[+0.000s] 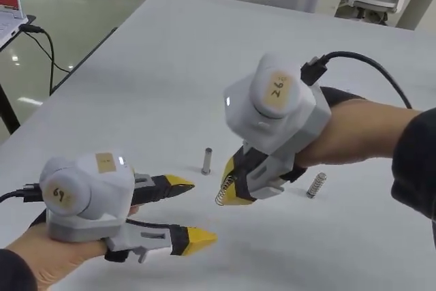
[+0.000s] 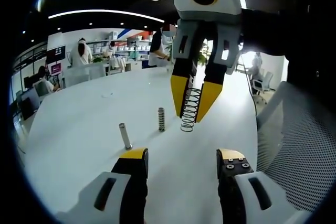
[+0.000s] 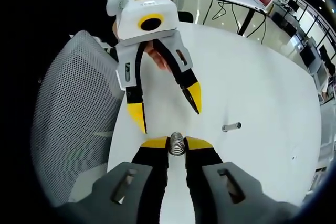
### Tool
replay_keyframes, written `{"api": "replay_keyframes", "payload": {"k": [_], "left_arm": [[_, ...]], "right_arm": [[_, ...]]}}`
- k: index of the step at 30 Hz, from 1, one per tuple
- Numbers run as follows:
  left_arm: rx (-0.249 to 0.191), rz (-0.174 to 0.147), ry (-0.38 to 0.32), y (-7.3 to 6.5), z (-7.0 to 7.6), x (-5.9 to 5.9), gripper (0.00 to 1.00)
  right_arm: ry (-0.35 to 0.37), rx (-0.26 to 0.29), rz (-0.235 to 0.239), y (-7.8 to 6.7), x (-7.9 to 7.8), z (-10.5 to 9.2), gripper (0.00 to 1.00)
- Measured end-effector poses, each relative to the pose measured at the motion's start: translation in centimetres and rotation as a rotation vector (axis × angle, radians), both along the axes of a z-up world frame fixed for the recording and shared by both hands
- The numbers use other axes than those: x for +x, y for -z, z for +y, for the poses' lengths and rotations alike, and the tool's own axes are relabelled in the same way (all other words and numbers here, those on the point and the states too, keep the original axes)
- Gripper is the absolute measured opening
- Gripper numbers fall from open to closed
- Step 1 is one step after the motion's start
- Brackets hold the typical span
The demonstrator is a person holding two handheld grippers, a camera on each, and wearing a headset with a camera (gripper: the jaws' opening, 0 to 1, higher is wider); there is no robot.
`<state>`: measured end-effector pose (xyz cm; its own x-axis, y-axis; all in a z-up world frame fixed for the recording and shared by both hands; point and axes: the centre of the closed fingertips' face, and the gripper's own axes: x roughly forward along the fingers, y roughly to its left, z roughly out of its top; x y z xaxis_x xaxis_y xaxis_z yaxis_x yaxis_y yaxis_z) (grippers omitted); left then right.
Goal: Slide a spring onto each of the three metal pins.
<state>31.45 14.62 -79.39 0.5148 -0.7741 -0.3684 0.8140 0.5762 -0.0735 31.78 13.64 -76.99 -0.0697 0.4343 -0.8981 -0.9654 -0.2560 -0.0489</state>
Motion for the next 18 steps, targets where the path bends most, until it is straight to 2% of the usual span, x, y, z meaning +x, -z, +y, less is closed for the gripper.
{"api": "replay_keyframes", "payload": {"k": [6,18], "left_arm": [[0.001,0.005,-0.012,0.1,0.1,0.1,0.59],[-0.004,0.012,-0.027,0.2,0.4,0.0,0.64]], "right_arm": [[0.007,0.0,-0.008,-0.1,0.6,-0.1,0.13],[0.031,0.0,-0.038,-0.8,3.5,0.1,0.13]]}}
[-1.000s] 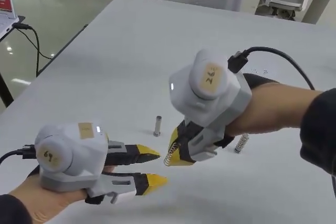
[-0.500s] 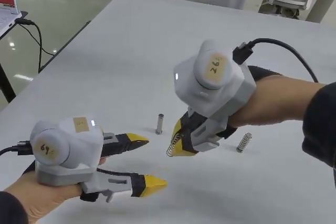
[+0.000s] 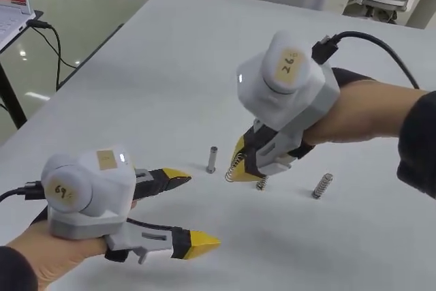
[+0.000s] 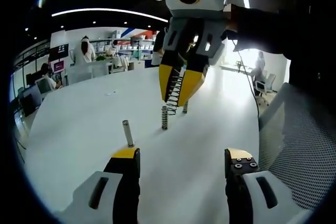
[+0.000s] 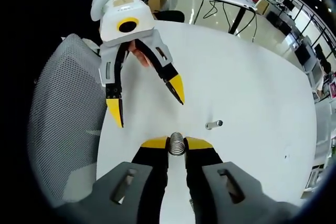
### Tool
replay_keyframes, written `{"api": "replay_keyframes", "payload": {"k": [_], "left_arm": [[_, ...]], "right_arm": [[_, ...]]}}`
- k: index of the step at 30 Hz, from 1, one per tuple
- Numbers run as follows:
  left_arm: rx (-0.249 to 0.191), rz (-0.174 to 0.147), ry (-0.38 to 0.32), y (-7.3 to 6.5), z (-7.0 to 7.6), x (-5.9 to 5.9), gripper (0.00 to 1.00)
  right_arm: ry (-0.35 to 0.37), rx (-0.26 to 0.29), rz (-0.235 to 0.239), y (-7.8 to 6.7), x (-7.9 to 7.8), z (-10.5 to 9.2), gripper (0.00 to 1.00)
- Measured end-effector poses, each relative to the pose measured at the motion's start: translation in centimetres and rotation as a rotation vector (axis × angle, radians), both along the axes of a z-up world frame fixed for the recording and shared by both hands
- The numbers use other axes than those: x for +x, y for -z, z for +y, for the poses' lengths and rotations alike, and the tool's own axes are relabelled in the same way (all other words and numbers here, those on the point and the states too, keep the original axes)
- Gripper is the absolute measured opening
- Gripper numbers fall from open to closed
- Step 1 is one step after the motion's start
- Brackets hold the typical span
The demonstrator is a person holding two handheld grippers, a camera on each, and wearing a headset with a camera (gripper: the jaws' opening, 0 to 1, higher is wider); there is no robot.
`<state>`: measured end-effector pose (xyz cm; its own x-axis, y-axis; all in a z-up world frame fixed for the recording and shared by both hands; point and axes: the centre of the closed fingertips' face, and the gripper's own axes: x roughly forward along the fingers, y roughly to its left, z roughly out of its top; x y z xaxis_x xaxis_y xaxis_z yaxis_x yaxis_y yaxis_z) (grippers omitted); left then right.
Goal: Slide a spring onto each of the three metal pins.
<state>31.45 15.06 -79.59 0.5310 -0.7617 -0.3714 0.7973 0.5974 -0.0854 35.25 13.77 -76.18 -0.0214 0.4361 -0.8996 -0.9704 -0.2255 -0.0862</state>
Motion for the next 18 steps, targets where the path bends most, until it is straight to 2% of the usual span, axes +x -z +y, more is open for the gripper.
{"api": "replay_keyframes", "payload": {"k": [10,18], "left_arm": [[-0.005,0.0,-0.015,0.0,0.4,0.1,0.64],[-0.005,0.005,-0.014,0.2,0.5,0.0,0.64]], "right_arm": [[0.005,-0.011,-0.018,-0.3,2.0,0.7,0.13],[0.036,-0.008,-0.026,-0.2,4.0,1.7,0.13]]}}
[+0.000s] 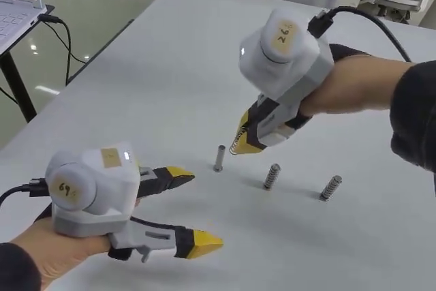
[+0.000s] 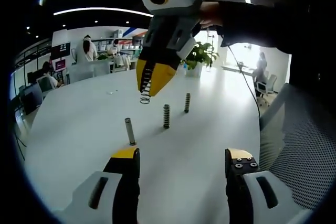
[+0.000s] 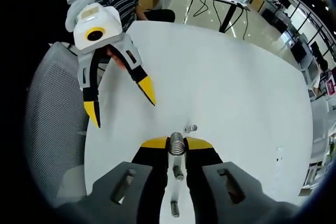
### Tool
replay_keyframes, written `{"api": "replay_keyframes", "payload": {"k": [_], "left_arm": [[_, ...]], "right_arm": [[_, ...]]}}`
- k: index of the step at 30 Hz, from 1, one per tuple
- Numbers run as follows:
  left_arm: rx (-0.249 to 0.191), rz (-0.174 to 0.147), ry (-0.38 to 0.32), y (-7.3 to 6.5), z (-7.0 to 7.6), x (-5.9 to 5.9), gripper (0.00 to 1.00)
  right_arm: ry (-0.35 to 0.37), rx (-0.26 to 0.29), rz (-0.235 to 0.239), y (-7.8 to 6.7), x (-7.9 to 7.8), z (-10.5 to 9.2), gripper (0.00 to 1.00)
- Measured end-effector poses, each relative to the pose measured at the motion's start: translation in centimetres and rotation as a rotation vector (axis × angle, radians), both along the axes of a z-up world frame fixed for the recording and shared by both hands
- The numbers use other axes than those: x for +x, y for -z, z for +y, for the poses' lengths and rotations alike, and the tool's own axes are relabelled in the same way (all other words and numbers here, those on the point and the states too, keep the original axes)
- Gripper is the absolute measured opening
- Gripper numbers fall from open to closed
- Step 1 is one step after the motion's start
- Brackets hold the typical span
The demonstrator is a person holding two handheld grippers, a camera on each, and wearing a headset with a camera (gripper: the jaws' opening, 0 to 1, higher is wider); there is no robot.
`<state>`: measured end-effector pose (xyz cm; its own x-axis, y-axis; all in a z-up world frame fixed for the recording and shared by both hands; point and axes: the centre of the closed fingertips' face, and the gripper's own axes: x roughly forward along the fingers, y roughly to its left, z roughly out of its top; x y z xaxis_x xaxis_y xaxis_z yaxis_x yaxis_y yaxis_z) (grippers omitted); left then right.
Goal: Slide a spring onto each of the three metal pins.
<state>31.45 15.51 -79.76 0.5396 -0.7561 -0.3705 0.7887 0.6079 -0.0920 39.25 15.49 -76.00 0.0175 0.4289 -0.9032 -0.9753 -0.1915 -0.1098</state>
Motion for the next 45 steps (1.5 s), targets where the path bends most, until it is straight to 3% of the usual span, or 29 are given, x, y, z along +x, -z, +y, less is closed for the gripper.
{"api": "replay_keyframes", "payload": {"k": [4,15,45], "left_arm": [[0.002,0.0,0.0,0.0,0.1,0.1,0.64],[0.005,0.004,-0.005,0.1,0.3,0.0,0.65],[0.008,0.008,-0.023,0.2,1.0,0.5,0.66]], "right_arm": [[0.022,0.004,-0.012,0.5,1.5,0.7,0.13],[0.024,-0.008,-0.021,1.8,2.4,1.4,0.13],[0.032,-0.05,0.014,4.2,3.2,1.9,0.13]]}}
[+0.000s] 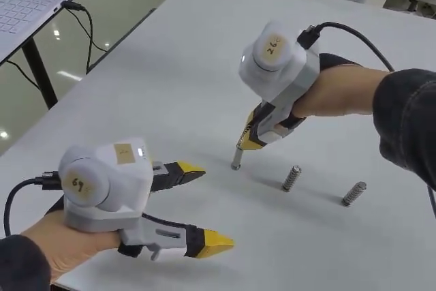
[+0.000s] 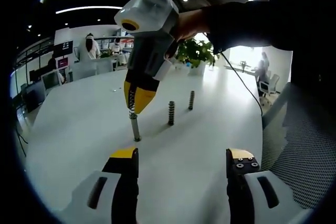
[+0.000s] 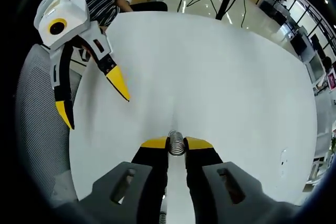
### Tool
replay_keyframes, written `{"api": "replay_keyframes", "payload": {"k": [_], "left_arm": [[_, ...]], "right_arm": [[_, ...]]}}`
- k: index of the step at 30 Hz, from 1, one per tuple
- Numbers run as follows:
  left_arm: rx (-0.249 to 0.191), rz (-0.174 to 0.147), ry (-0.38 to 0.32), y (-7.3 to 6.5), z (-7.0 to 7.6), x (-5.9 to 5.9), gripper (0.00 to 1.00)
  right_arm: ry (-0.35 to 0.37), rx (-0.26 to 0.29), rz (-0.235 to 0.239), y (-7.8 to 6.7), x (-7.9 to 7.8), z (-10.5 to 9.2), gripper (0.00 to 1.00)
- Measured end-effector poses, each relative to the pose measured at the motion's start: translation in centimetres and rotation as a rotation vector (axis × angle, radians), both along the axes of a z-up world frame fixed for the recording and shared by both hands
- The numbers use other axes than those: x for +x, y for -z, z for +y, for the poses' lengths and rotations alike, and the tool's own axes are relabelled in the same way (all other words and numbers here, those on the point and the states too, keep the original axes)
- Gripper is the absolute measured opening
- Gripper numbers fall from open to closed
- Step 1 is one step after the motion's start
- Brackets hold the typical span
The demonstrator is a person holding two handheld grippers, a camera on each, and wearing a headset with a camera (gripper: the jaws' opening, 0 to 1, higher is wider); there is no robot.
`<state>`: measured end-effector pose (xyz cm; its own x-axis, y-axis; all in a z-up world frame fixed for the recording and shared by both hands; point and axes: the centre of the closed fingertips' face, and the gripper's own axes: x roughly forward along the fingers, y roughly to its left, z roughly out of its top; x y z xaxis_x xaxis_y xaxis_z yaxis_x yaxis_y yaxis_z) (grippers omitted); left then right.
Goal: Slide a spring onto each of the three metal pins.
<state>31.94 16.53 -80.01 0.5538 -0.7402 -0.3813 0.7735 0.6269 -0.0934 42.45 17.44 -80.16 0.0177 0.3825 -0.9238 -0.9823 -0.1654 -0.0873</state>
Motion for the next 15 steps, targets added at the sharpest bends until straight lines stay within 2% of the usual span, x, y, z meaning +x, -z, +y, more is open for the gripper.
{"api": "replay_keyframes", "payload": {"k": [8,15], "left_arm": [[0.0,0.003,-0.007,0.1,0.4,-0.1,0.65],[-0.002,0.003,-0.015,0.0,0.6,-0.1,0.65]], "right_arm": [[0.008,-0.012,0.015,1.0,0.3,0.3,0.13],[0.001,-0.045,0.022,2.4,0.0,0.3,0.13]]}}
